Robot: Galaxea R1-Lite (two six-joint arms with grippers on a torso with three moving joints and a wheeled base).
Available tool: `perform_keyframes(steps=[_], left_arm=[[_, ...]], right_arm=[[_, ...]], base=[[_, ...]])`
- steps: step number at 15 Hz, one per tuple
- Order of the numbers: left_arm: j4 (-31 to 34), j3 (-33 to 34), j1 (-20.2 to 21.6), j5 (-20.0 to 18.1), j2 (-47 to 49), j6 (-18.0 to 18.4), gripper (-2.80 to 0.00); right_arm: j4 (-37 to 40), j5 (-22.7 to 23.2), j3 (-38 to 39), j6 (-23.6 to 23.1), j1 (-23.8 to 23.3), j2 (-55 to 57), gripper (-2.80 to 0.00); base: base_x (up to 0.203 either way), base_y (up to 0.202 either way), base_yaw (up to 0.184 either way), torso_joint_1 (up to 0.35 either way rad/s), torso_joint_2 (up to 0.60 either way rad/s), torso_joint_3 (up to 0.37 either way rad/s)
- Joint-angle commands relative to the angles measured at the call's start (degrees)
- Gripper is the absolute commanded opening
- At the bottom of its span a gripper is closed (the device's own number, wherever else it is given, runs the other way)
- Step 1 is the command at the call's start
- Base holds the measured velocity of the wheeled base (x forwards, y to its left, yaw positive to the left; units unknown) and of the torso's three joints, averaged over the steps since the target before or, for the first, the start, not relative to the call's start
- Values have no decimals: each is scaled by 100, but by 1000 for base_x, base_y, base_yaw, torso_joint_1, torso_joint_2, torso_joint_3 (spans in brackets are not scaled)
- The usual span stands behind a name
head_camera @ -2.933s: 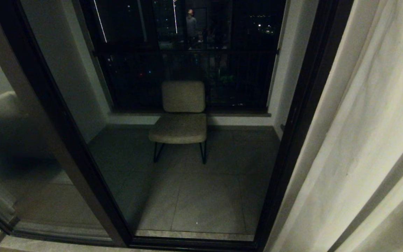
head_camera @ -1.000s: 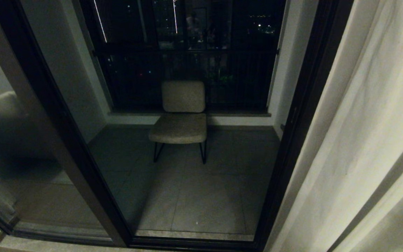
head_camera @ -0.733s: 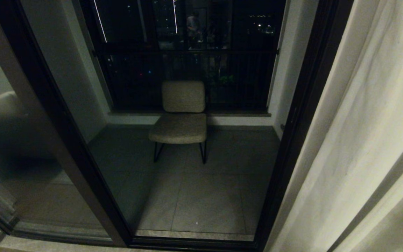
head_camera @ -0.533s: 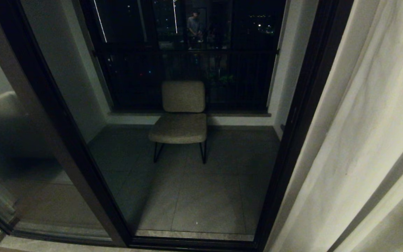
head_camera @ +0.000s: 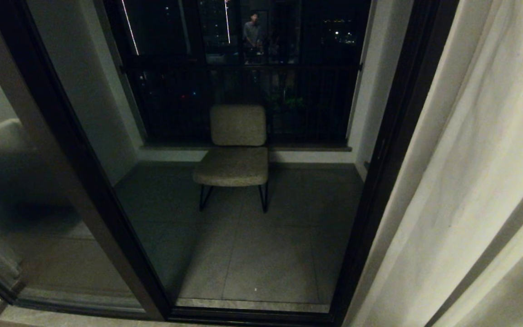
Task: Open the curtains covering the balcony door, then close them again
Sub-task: Close the inner curtains on both sides
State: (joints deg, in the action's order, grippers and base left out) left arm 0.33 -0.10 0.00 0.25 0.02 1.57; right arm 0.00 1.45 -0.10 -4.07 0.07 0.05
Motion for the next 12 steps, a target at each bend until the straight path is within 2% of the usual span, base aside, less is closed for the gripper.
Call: perform_keyframes(steps=[1,5,10,11,12], left_arm=[[2,1,0,1,-2,-6,-280],[2,1,0,1,-2,2,-280],[2,1,0,1,-2,2,-280],[2,1,0,1,-2,2,-280],[2,7,0,1,-2,2,-280]], right_arm=[[-301,8,-39,-6,4,234,-280],[-2079,69,-576,35,176,2319,-280],[-3430,94,-2510,12,455,4998,-280],[-3662,83,-2810,24,467,5341,0],[-3934,70,-3010,30,458,5638,0]], base=[[0,0,0,0,0,0],[0,0,0,0,0,0],[0,0,0,0,0,0],[0,0,0,0,0,0],[0,0,0,0,0,0]])
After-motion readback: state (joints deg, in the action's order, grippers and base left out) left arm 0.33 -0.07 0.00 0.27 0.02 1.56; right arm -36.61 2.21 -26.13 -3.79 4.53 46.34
